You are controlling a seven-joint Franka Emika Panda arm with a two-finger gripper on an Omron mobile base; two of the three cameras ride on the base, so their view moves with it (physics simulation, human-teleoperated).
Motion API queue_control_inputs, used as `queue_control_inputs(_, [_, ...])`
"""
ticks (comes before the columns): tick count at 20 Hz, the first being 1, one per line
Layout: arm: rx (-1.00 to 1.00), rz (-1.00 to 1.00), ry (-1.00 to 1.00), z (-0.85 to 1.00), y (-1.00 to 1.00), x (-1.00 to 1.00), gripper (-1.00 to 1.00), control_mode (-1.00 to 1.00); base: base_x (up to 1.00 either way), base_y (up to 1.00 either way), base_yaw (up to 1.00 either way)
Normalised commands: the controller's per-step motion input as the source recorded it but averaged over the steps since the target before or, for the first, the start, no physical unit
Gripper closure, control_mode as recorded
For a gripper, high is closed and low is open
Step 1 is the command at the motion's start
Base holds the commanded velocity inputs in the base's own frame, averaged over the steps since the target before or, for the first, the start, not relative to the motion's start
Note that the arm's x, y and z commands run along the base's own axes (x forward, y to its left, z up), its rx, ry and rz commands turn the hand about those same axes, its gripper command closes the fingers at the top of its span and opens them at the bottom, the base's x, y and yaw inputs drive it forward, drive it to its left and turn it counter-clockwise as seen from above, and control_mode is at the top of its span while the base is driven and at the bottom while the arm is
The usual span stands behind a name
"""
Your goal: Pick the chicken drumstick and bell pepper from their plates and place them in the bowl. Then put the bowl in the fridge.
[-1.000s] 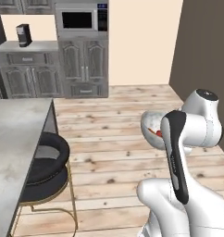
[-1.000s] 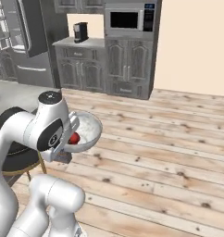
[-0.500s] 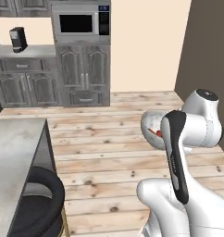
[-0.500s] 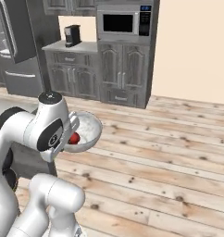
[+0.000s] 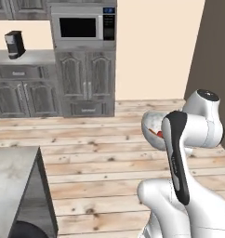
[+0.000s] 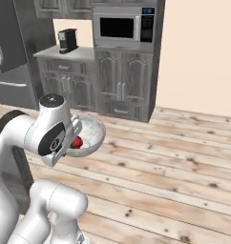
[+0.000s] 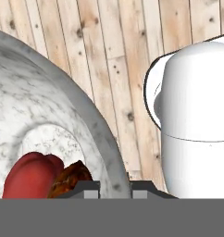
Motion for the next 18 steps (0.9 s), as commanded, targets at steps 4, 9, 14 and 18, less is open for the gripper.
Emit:
queue_control_inputs(4, [0.00,0.00,0.00,0.00,0.00,0.00,1.00,1.00,0.94,0.12,0.09])
queue_control_inputs(9, [0.00,0.00,0.00,0.00,0.00,0.00,1.00,1.00,0.94,0.14,0.12])
queue_control_inputs(14, [0.00,0.00,0.00,0.00,0.00,0.00,1.00,1.00,0.94,0.13,0.14])
queue_control_inputs(18, [0.00,0.00,0.00,0.00,0.00,0.00,1.00,1.00,0.93,0.07,0.23])
